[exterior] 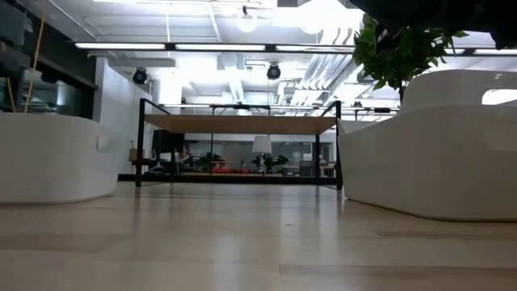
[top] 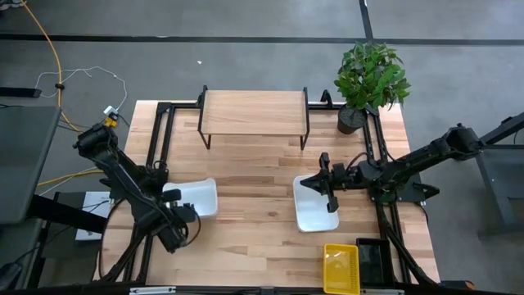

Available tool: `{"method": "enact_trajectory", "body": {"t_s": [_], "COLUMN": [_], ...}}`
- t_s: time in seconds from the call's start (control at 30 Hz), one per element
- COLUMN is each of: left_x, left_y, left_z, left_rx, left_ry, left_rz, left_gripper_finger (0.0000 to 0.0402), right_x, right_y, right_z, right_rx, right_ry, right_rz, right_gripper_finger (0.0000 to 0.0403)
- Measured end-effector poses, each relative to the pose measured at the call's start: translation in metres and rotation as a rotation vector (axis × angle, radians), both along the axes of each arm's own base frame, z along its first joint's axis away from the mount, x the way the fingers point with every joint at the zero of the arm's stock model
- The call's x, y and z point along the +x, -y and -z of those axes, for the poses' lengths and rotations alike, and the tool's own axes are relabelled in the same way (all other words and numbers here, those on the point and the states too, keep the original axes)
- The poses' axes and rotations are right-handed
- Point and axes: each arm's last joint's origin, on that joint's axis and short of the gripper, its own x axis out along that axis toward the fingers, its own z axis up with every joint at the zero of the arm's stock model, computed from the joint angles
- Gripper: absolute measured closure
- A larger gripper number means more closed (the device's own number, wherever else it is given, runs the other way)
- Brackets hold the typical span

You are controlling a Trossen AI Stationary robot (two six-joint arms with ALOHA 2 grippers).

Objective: Stack baskets on shelf by color
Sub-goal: Stack the left white bin on the stacked white bins

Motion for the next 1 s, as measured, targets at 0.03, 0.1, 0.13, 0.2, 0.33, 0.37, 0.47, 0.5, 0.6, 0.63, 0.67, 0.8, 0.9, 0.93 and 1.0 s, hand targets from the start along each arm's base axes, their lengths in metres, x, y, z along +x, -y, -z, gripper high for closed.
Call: {"method": "enact_trajectory", "body": {"t_s": [0.03,0.1,0.13,0.2,0.33,0.37,0.47,0.5,0.6,0.63,0.67,0.8,0.9,0.93,1.0], "left_x": [0.002,0.007,0.01,0.015,0.028,0.032,0.048,0.054,0.074,0.082,0.089,0.123,0.147,0.153,0.168], "left_y": [-0.001,-0.001,-0.001,-0.002,-0.004,-0.005,-0.011,-0.013,-0.022,-0.024,-0.026,-0.032,-0.035,-0.037,-0.039], "left_z": [-0.002,-0.011,-0.017,-0.032,-0.064,-0.07,-0.083,-0.086,-0.089,-0.089,-0.089,-0.085,-0.078,-0.074,-0.069], "left_rx": [0.007,0.029,0.052,0.12,0.283,0.315,0.381,0.396,0.458,0.483,0.508,0.582,0.61,0.626,0.668], "left_ry": [0.004,0.025,0.035,0.072,0.182,0.203,0.253,0.268,0.3,0.308,0.311,0.327,0.326,0.316,0.32], "left_rz": [0.017,0.058,0.081,0.131,0.251,0.288,0.393,0.421,0.526,0.567,0.606,0.745,0.839,0.867,0.908], "left_gripper_finger": [0.0389,0.0396,0.0398,0.0399,0.0401,0.0401,0.0401,0.0401,0.0401,0.0401,0.0401,0.0401,0.0401,0.0401,0.0401], "right_x": [0.0,-0.001,-0.001,-0.003,-0.01,-0.012,-0.019,-0.021,-0.026,-0.027,-0.028,-0.031,-0.033,-0.033,-0.033], "right_y": [0.0,-0.001,-0.001,-0.004,-0.017,-0.02,-0.029,-0.032,-0.04,-0.042,-0.043,-0.048,-0.049,-0.05,-0.05], "right_z": [-0.001,-0.004,-0.006,-0.012,-0.023,-0.025,-0.032,-0.033,-0.036,-0.036,-0.036,-0.037,-0.038,-0.038,-0.038], "right_rx": [0.004,0.012,0.009,-0.008,-0.071,-0.085,-0.128,-0.141,-0.17,-0.179,-0.186,-0.194,-0.19,-0.189,-0.189], "right_ry": [0.01,0.045,0.067,0.126,0.262,0.296,0.388,0.41,0.454,0.46,0.465,0.474,0.475,0.475,0.475], "right_rz": [-0.003,-0.028,-0.053,-0.124,-0.237,-0.253,-0.282,-0.291,-0.303,-0.297,-0.293,-0.265,-0.261,-0.262,-0.265], "right_gripper_finger": [0.0402,0.0402,0.0402,0.0402,0.0402,0.0402,0.0402,0.0402,0.0402,0.0402,0.0402,0.0402,0.0402,0.0402,0.0402]}}
